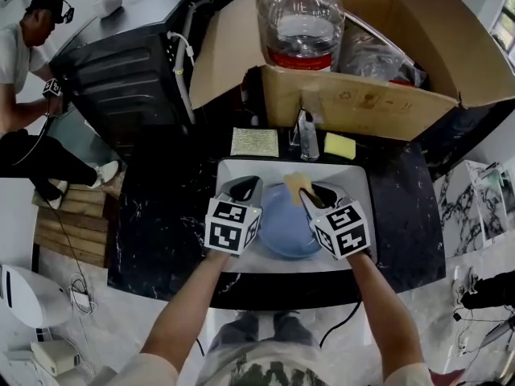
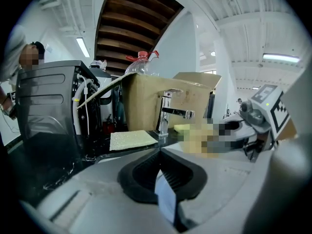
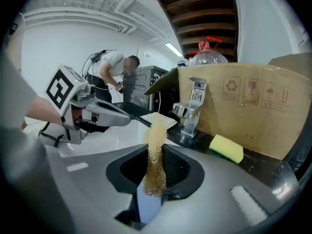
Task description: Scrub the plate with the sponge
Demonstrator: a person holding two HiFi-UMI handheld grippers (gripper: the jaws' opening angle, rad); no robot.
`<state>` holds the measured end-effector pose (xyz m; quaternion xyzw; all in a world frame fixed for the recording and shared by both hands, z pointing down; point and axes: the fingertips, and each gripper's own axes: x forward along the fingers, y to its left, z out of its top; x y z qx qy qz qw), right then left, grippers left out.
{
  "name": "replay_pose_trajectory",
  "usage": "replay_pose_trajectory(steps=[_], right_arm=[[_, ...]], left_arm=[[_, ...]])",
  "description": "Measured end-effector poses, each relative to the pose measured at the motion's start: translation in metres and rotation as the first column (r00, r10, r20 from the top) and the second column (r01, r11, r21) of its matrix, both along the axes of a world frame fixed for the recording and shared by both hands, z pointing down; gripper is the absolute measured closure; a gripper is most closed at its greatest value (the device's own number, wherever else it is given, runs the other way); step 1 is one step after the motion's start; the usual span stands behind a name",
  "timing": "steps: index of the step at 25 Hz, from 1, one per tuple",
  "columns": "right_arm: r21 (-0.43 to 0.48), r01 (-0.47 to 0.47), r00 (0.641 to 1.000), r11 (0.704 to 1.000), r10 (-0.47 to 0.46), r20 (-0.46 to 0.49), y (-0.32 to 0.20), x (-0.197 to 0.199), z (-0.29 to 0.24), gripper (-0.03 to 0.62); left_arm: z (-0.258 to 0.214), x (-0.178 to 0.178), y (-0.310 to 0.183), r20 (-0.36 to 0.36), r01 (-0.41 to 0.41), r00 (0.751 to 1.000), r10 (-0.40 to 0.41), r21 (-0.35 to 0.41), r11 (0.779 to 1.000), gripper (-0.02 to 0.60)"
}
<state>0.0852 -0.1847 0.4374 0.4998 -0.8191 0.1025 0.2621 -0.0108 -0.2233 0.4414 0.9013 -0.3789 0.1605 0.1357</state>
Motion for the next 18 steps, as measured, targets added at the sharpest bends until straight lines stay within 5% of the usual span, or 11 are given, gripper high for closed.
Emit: replay_pose_trajectory(steps=[7, 18], right_arm=[[-0.148, 0.153, 0.987, 0.977, -0.159, -0.027, -0.012, -0.026, 0.058, 0.526], [-0.310, 0.307, 0.947, 0.900, -0.320, 0.012, -0.022, -0.065, 0.131, 0.526]], left_arm=[[0.008, -0.015, -0.004, 0.016, 0.047, 0.999, -0.046, -0.020, 0.999, 0.583], [0.007, -0.040, -0.004, 0.025, 0.156, 0.988, -0.156, -0.009, 0.988, 0.583]])
